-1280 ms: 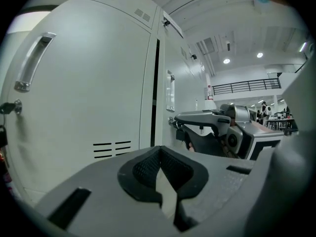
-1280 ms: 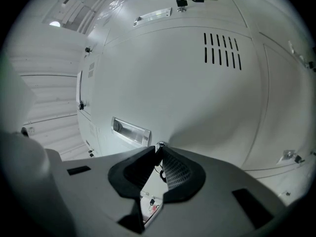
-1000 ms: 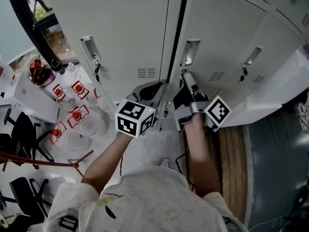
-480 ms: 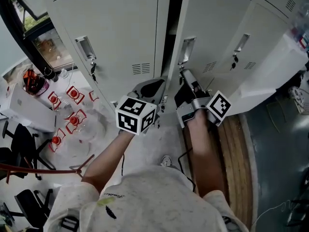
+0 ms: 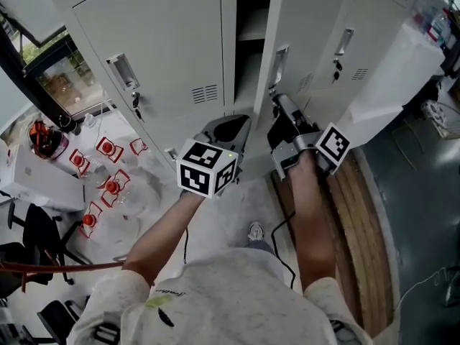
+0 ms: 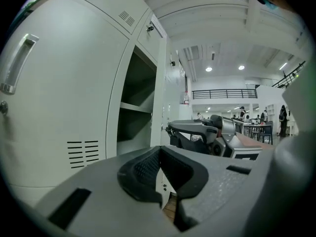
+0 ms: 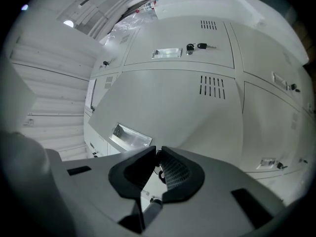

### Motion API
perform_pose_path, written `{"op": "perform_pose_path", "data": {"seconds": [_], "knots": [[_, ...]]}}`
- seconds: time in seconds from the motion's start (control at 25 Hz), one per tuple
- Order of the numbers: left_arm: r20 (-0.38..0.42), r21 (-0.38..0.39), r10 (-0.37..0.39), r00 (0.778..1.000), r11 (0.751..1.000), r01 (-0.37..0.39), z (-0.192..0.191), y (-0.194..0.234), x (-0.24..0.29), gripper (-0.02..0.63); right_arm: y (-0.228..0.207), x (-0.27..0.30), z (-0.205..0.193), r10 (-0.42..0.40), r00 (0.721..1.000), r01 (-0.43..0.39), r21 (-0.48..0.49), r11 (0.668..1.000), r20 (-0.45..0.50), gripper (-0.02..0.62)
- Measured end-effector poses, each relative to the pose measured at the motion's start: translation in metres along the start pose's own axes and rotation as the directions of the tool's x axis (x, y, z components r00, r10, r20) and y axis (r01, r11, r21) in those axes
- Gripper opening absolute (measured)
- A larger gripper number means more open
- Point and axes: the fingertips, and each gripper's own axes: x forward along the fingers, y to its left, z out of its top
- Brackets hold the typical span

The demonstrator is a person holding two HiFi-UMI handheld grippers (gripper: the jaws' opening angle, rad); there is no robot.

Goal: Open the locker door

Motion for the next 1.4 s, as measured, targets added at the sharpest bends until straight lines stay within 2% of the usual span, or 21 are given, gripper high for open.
{"op": "perform_pose_path", "data": {"seconds": [0.56,0.92,1.4], "knots": [[0.017,-0.003,-0.095,0.995,0.995,0.095,0.0,-0.054,0.007,0.006,0.006,-0.043,0.021,-0.013,0.999,0.013,-0.008,1.0,0.04,0.031],[0.035,-0.008,-0.068,0.997,0.998,0.069,0.003,-0.09,0.027,0.006,0.007,-0.075,0.047,-0.005,1.0,0.005,-0.028,1.0,-0.005,0.029],[0.034,-0.013,-0.027,0.999,1.0,0.027,0.003,-0.126,0.05,0.006,0.004,-0.105,0.081,0.019,0.999,-0.02,-0.003,1.0,-0.033,0.025]]}}
